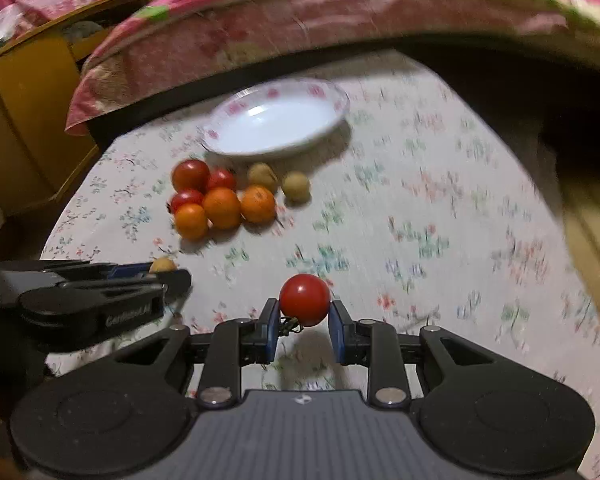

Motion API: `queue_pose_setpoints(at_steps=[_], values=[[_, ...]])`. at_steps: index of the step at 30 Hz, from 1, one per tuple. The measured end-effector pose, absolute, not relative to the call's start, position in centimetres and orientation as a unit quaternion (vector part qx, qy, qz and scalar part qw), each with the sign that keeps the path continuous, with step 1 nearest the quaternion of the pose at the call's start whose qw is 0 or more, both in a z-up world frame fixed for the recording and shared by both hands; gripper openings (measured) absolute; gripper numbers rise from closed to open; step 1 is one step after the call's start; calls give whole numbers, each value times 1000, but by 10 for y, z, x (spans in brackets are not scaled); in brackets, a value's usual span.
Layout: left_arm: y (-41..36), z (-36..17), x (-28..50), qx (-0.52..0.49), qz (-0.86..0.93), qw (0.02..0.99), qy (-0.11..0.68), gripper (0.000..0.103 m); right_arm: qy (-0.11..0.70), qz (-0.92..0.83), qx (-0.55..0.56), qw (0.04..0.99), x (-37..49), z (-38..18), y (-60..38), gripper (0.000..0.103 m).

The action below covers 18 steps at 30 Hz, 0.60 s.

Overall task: Organize fruits
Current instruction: 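Grasp a red cherry tomato with the right tool while the left tool grasps a small brown fruit, then carry both fruits over the white plate and open both tools to drop them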

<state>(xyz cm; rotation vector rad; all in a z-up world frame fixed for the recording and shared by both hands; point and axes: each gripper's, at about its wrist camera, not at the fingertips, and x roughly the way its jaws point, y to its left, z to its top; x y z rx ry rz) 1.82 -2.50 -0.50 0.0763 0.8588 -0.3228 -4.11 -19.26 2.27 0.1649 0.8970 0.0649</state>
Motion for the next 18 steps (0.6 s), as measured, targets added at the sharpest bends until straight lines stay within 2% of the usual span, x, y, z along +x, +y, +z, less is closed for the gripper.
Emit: queue_pose_setpoints(at_steps=[9, 13, 18], values=[[-18, 43, 28, -7, -181, 905, 384, 31, 439, 17, 83, 895, -25, 59, -184, 26], [-20, 55, 49, -14, -185, 906, 382, 31, 409, 20, 55, 910, 2, 78, -177, 26], [-35, 59, 93, -8, -185, 905, 384, 31, 397, 27, 82, 914, 50, 78, -194, 26]])
